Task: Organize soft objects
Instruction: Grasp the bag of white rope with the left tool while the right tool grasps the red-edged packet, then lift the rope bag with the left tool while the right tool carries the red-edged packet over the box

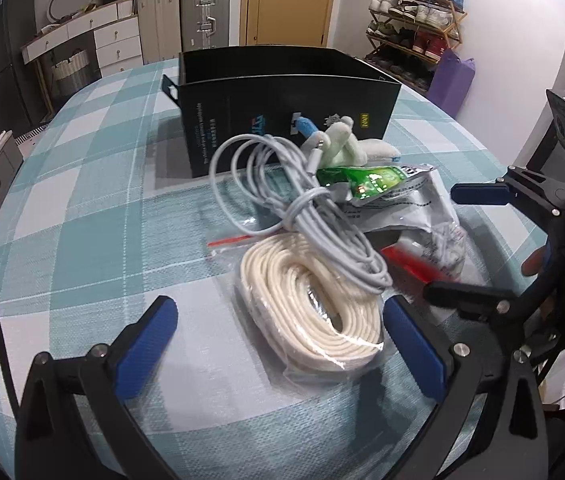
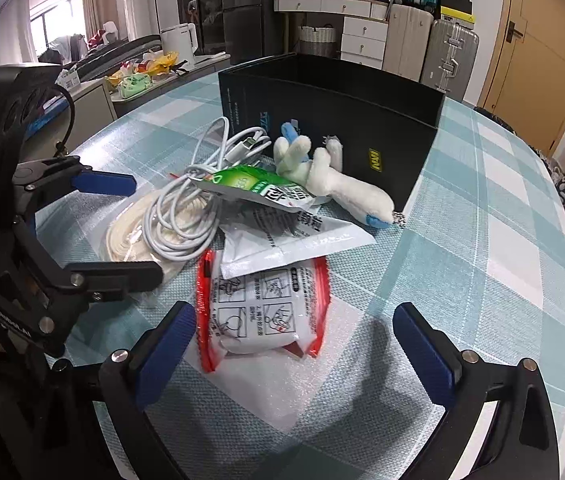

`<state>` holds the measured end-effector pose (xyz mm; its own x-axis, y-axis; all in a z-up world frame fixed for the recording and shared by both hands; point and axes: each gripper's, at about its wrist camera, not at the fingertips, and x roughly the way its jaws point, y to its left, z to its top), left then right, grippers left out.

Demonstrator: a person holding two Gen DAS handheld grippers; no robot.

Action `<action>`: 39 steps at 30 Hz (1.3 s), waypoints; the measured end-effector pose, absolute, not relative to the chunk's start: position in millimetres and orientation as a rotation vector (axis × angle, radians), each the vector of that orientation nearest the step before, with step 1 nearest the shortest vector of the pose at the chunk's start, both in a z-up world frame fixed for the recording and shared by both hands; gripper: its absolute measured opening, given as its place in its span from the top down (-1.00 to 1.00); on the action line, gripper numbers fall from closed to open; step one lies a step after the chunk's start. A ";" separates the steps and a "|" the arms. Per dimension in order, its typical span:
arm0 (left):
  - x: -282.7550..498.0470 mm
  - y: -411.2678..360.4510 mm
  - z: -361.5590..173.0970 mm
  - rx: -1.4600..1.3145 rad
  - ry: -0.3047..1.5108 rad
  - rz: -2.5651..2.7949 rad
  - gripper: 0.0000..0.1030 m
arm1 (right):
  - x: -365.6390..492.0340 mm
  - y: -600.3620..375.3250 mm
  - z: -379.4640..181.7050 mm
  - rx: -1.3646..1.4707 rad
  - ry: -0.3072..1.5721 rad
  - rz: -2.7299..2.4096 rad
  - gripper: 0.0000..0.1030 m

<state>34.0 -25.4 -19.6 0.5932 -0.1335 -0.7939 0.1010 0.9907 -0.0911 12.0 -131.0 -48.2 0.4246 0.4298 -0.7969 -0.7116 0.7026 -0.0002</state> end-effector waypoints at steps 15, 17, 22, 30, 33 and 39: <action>36.3 -36.9 -20.8 0.002 0.923 -0.127 -0.82 | 7.9 -130.5 -49.0 -0.356 0.870 0.775 -0.54; 33.7 -37.5 -19.1 0.019 0.912 -0.130 -0.55 | 6.3 -130.8 -48.8 -0.351 0.869 0.783 -0.42; 29.0 -33.2 -15.0 0.013 0.893 -0.155 0.03 | 4.2 -132.3 -48.5 -0.345 0.862 0.777 -0.25; 22.4 -24.7 -9.1 -0.032 0.864 -0.174 0.36 | 0.0 -136.0 -42.8 -0.331 0.832 0.779 -0.01; 18.9 -23.3 -7.6 -0.038 0.854 -0.178 0.38 | -0.2 -139.4 -43.1 -0.323 0.830 0.775 0.01; 11.5 -17.5 -4.3 -0.053 0.844 -0.163 0.39 | -3.5 -148.8 -42.9 -0.304 0.835 0.763 0.01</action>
<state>11.5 -17.5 -4.3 0.6532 -0.1643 -0.7392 0.1221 0.9863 -0.1112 -3.5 -148.8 -42.9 0.4306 0.4869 -0.7600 -0.7130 0.6998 0.0444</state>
